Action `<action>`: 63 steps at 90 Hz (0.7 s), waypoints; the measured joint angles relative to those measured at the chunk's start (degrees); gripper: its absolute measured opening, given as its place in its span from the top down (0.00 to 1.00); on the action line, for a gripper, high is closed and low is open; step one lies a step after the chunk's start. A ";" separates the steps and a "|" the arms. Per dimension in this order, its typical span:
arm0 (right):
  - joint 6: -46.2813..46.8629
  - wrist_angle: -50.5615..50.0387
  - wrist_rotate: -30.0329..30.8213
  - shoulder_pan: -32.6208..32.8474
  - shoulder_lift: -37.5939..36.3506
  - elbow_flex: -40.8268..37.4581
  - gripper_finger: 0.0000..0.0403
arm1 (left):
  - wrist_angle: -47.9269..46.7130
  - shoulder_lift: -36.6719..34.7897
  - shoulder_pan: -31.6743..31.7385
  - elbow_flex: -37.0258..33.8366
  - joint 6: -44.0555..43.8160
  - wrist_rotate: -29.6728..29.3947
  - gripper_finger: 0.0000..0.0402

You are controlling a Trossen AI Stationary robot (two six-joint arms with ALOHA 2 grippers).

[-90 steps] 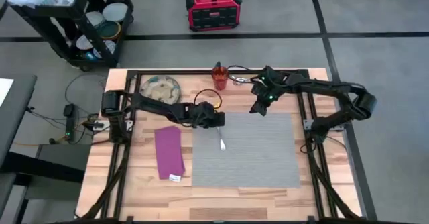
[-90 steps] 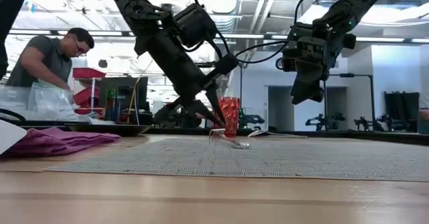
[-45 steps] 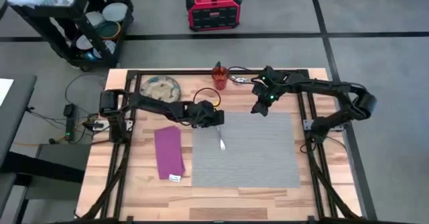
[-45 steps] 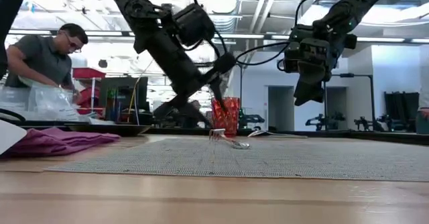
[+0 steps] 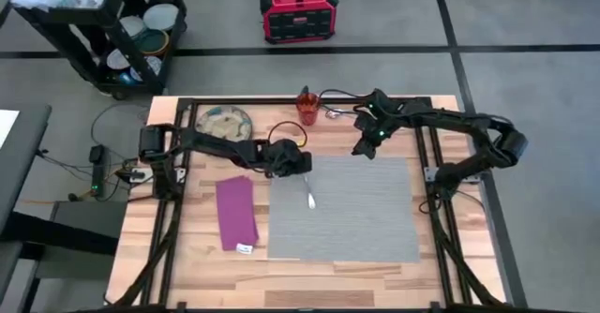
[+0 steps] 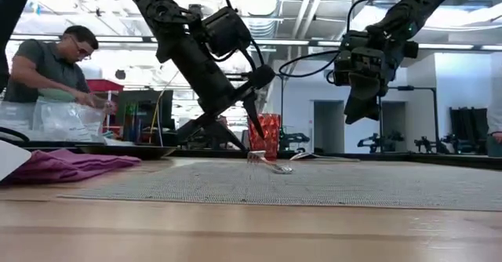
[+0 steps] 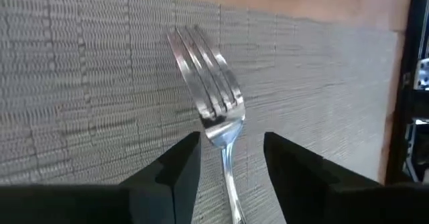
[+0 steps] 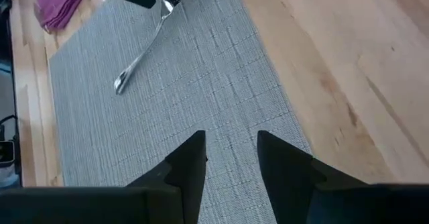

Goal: Set table place
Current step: Put the fork on top of the purple table napkin

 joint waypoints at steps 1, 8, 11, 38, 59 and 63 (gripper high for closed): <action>-0.01 0.00 0.00 0.00 0.00 0.00 0.69 | 0.00 0.12 0.05 0.00 0.01 0.01 0.63; -0.04 0.02 0.00 0.00 0.00 0.00 0.69 | -0.14 0.91 0.46 0.01 0.28 1.32 0.63; -0.04 -0.02 0.00 0.00 0.00 0.00 0.69 | -0.46 1.00 0.55 -0.09 0.62 1.46 0.63; -0.42 0.22 0.02 -1.27 0.07 0.00 0.69 | 2.95 1.45 1.73 0.04 2.37 0.91 0.63; -0.44 1.24 -3.44 -1.52 0.09 0.00 0.71 | 10.68 6.31 1.75 0.04 0.53 6.81 0.63; -0.34 2.43 -4.45 -0.59 0.09 0.00 0.76 | 11.77 6.50 1.75 0.04 0.23 7.01 0.63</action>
